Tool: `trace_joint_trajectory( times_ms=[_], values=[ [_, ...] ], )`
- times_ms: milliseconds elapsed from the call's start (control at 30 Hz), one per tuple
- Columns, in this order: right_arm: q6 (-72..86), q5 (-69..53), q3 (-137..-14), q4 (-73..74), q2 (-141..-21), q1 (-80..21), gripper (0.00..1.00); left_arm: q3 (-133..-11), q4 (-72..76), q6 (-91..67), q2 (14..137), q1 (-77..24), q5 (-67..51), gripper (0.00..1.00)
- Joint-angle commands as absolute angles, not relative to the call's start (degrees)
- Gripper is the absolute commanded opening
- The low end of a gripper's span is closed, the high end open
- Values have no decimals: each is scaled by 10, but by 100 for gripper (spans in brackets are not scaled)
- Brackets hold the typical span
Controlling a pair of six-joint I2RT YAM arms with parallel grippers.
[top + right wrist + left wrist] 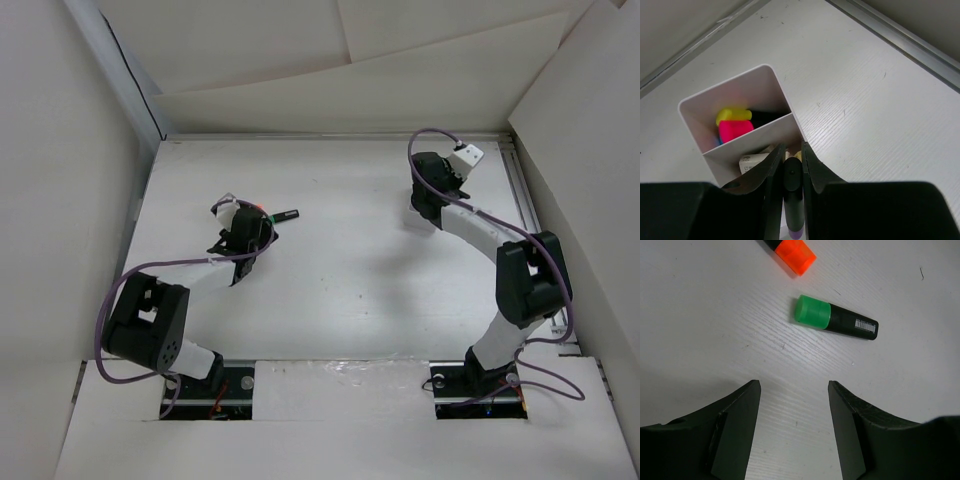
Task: Sort the stationery into containers
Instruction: Place the stationery in the storage box.
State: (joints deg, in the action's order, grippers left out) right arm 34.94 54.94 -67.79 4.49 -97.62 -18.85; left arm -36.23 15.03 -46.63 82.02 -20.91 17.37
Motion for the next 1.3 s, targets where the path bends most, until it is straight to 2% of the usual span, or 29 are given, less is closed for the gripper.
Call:
trace_joint_trajectory(
  times_ms=[0,133,333,400,533,833,933,1100,1267],
  values=[
    [355,566,-706,43,-976,-195,20,-375,158,-472,819,-209,180,53],
    [355,577,-717,55,-983,-195,12,-375,152,-472,819,-209,195,53],
    [355,590,-734,62,-983,-195,12,-381,163,-477,824,-192,189,51],
    [355,590,-734,67,-988,-195,17,-388,156,-477,831,-192,189,51],
    [368,601,-734,78,-993,-200,34,-396,163,-483,850,-192,184,51],
    [379,582,-723,84,-988,-200,48,-431,150,-488,882,-192,196,51],
    [379,582,-708,84,-962,-213,49,-439,143,-488,894,-192,210,51],
    [374,535,-677,84,-893,-228,62,-462,131,-482,919,-186,223,51],
    [357,474,-652,84,-840,-259,67,-494,129,-468,951,-186,208,50]
  ],
)
